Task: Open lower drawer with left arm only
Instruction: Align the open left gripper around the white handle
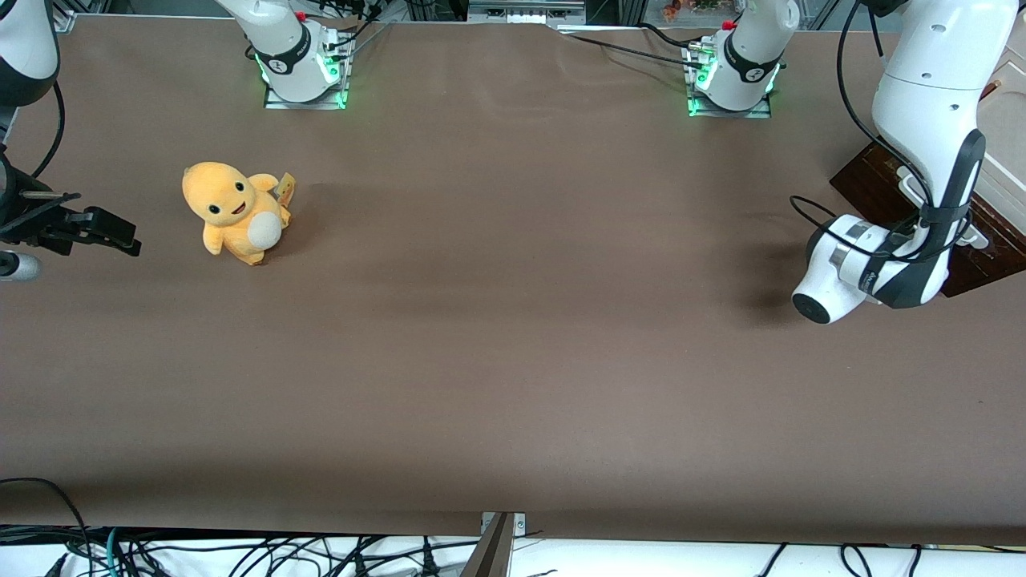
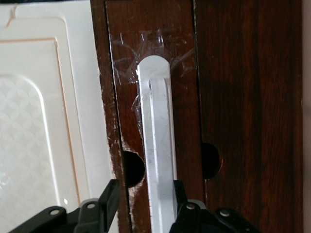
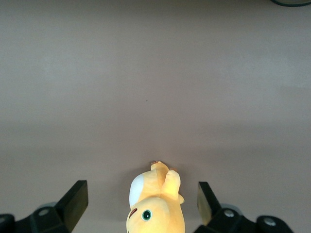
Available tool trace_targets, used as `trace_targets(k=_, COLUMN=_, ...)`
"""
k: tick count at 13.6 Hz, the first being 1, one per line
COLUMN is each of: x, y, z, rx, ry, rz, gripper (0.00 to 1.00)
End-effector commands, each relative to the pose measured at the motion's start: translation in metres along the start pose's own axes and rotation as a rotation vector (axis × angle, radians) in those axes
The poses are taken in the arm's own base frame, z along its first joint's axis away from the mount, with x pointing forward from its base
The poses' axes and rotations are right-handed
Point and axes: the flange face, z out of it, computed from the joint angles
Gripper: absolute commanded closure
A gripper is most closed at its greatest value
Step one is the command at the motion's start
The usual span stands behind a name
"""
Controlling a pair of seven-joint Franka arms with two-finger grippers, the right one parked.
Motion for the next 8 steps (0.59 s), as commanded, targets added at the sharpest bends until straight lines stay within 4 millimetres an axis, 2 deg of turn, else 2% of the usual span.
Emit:
trace_targets(k=1, x=0.0001, y=0.01, z=0.0075, rx=0.032, ry=0.015, rz=-0.037, gripper=0.48)
trace_targets(k=4, x=0.0007, y=0.0098, z=0.0089, rx=0.033, ry=0.012, rz=-0.038, gripper=0.49)
trace_targets(k=6, x=0.0014, y=0.0095, z=0.0096, rx=0.034, ry=0.013, rz=-0.037, gripper=0.59)
trace_targets(k=8, x=0.0044, y=0.0085, z=0.0143, rx=0.041, ry=0.016, rz=-0.038, gripper=0.59)
